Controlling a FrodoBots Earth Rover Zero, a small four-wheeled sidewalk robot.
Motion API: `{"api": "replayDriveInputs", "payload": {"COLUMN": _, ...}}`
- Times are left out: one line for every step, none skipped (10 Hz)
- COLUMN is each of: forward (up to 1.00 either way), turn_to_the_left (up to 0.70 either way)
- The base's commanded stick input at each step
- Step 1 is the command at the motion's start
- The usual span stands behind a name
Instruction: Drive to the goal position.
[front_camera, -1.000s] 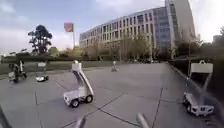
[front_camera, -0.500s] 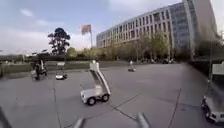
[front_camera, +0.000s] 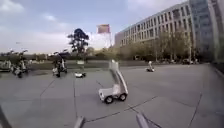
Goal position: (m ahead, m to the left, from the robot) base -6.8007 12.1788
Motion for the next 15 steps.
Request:
{"api": "replayDriveInputs", "payload": {"forward": 0.00, "turn_to_the_left": 0.45}}
{"api": "replayDriveInputs", "payload": {"forward": 0.00, "turn_to_the_left": 0.45}}
{"api": "replayDriveInputs", "payload": {"forward": 0.00, "turn_to_the_left": 0.45}}
{"api": "replayDriveInputs", "payload": {"forward": 0.00, "turn_to_the_left": 0.45}}
{"api": "replayDriveInputs", "payload": {"forward": 0.00, "turn_to_the_left": 0.45}}
{"api": "replayDriveInputs", "payload": {"forward": 0.00, "turn_to_the_left": 0.45}}
{"api": "replayDriveInputs", "payload": {"forward": 0.00, "turn_to_the_left": 0.45}}
{"api": "replayDriveInputs", "payload": {"forward": 0.00, "turn_to_the_left": 0.45}}
{"api": "replayDriveInputs", "payload": {"forward": 0.00, "turn_to_the_left": 0.45}}
{"api": "replayDriveInputs", "payload": {"forward": 0.00, "turn_to_the_left": 0.45}}
{"api": "replayDriveInputs", "payload": {"forward": 0.00, "turn_to_the_left": 0.45}}
{"api": "replayDriveInputs", "payload": {"forward": 0.00, "turn_to_the_left": 0.45}}
{"api": "replayDriveInputs", "payload": {"forward": 0.00, "turn_to_the_left": 0.45}}
{"api": "replayDriveInputs", "payload": {"forward": 0.00, "turn_to_the_left": 0.45}}
{"api": "replayDriveInputs", "payload": {"forward": 0.00, "turn_to_the_left": 0.45}}
